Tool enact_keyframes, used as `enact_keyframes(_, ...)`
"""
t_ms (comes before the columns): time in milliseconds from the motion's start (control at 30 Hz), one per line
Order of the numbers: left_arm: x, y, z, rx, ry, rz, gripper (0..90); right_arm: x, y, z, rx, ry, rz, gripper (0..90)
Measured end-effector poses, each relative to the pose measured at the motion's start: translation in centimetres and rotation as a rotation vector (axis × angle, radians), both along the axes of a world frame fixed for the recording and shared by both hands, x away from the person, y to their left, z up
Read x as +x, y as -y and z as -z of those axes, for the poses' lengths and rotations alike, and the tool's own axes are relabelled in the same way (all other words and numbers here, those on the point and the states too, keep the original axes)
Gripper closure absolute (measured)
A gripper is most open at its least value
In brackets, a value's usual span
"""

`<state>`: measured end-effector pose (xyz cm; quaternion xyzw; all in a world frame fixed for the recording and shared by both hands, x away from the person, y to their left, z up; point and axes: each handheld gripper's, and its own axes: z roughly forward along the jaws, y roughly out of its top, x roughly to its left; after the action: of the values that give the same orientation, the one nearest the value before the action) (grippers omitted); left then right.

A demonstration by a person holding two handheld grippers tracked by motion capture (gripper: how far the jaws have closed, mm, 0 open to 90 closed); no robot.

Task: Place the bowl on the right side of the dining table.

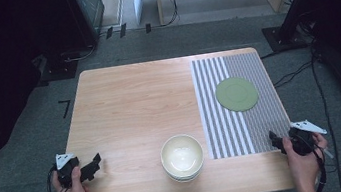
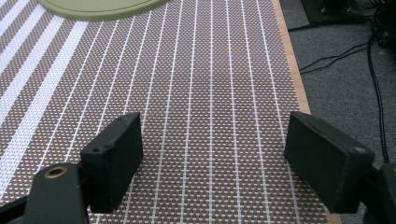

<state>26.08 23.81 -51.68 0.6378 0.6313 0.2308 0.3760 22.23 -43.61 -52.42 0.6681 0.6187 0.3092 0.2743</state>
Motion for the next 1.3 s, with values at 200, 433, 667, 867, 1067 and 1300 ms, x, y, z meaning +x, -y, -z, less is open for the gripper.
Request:
enact_keyframes(200,-0.1,0.2,-0.1,0.002,0.008,-0.003,12.2,0.2,-0.1,0.0,0.006,-0.008,-0.009,13.6)
enact_keyframes(433,-0.1,0.6,-0.8,-0.018,0.040,-0.005,12.2,0.1,-0.4,0.0,0.011,0.002,0.028,16.4)
enact_keyframes(667,-0.3,1.3,-2.4,-0.059,0.093,0.000,12.2,0.0,-0.6,-0.6,0.052,0.042,0.042,17.0)
enact_keyframes(867,-0.5,2.2,-3.7,-0.071,0.117,0.017,12.2,-0.1,-1.9,-2.2,0.080,0.090,0.007,17.0)
enact_keyframes(1067,-0.6,3.8,-4.8,-0.066,0.133,0.055,12.2,-0.1,-2.9,-3.1,0.103,0.110,-0.019,17.1)
enact_keyframes(1300,-0.7,5.2,-5.2,-0.064,0.136,0.093,12.2,-0.1,-3.9,-4.1,0.108,0.131,-0.043,17.1)
